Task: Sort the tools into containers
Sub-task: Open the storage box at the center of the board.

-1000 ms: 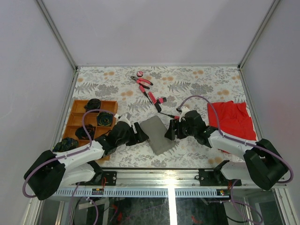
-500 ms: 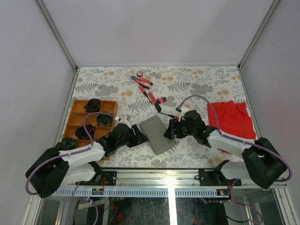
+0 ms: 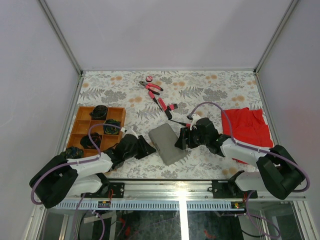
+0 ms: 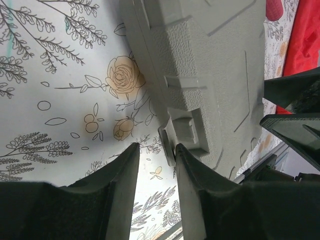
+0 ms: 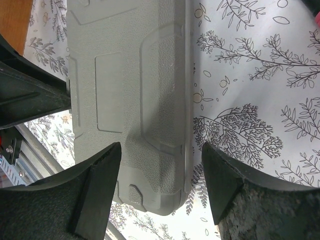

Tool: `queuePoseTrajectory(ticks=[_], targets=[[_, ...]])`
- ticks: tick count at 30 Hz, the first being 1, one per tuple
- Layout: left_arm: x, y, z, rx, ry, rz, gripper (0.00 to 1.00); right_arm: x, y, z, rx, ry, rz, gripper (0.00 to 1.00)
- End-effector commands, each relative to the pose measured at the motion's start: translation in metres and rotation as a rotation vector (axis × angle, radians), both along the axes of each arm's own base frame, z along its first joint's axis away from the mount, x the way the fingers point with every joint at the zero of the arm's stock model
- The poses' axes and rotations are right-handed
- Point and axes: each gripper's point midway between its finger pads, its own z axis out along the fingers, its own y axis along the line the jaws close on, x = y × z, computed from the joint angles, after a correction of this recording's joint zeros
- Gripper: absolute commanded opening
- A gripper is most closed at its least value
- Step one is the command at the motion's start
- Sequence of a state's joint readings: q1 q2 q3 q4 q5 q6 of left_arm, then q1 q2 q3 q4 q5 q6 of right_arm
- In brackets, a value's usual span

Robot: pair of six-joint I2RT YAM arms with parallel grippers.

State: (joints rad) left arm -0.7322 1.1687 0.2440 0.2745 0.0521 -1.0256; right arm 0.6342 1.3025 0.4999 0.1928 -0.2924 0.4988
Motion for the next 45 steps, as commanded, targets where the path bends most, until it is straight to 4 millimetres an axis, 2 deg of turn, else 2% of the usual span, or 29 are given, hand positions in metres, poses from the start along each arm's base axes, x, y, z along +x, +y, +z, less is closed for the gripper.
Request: queuePoseTrajectory(ticks=[1,18,30,40,45], targets=[[0.008,0.000,0.005,-0.035,-0.034,0.039,0.32,0.002,0.008,0.007,0.032,-0.012,0.017,0.72],[0.017,-0.010,0.018,-0.136,-0.086,0.057,0.29,0.000,0.009,0.002,0.033,0.003,0.027,0.72],[0.023,-0.013,0.030,-0.129,-0.131,0.040,0.00,0.004,0.005,0.005,0.020,-0.026,0.002,0.71],[0.021,-0.006,0.044,-0.023,-0.154,-0.006,0.00,0.028,-0.026,0.042,-0.031,-0.197,-0.174,0.79],[0.014,0.000,0.054,0.041,-0.141,-0.049,0.00,0.033,-0.043,0.052,-0.064,-0.258,-0.244,0.82]])
